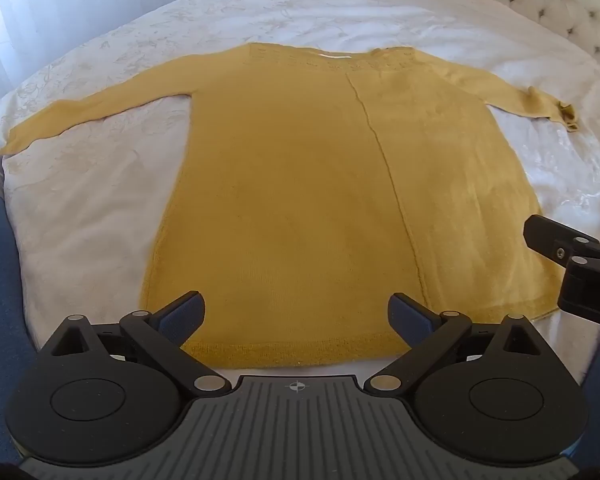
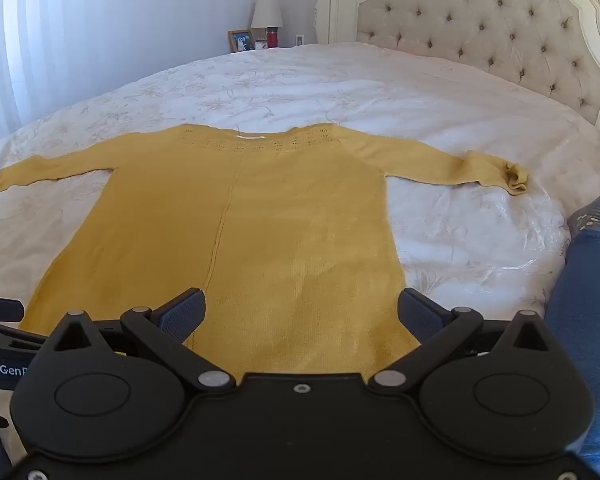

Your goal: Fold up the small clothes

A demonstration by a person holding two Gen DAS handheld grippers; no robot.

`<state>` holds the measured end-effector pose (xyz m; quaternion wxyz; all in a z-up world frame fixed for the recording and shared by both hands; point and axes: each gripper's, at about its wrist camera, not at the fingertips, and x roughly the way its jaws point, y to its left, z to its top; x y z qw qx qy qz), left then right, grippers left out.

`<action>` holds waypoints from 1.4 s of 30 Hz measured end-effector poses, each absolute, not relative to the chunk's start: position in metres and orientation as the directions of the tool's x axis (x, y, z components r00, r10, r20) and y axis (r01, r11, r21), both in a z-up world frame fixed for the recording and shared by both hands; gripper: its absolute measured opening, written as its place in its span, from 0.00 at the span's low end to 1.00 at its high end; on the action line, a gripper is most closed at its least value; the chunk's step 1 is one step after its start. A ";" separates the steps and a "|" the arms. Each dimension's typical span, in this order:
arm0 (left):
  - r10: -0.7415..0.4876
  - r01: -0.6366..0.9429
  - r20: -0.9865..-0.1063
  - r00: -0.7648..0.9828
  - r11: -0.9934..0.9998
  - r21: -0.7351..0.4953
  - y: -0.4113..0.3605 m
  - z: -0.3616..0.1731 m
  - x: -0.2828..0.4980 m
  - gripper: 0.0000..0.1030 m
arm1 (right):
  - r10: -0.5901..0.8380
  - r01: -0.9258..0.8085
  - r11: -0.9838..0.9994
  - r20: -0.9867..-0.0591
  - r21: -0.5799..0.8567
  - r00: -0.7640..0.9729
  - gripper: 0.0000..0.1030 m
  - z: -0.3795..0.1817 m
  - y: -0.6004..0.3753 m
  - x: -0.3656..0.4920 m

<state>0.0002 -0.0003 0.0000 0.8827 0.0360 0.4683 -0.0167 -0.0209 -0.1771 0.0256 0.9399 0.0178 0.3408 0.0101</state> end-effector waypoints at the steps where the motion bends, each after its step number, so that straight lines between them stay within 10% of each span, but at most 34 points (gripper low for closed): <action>1: 0.003 0.063 -0.826 0.563 0.997 0.046 0.000 0.000 0.000 0.97 | 0.032 -0.006 0.999 -0.639 0.041 0.768 0.99 0.026 -0.177 -0.021; 42: -0.006 0.074 -0.844 0.537 0.996 0.040 -0.011 -0.009 0.004 0.97 | 0.067 0.009 0.994 -0.673 0.108 0.737 0.99 0.012 -0.180 -0.016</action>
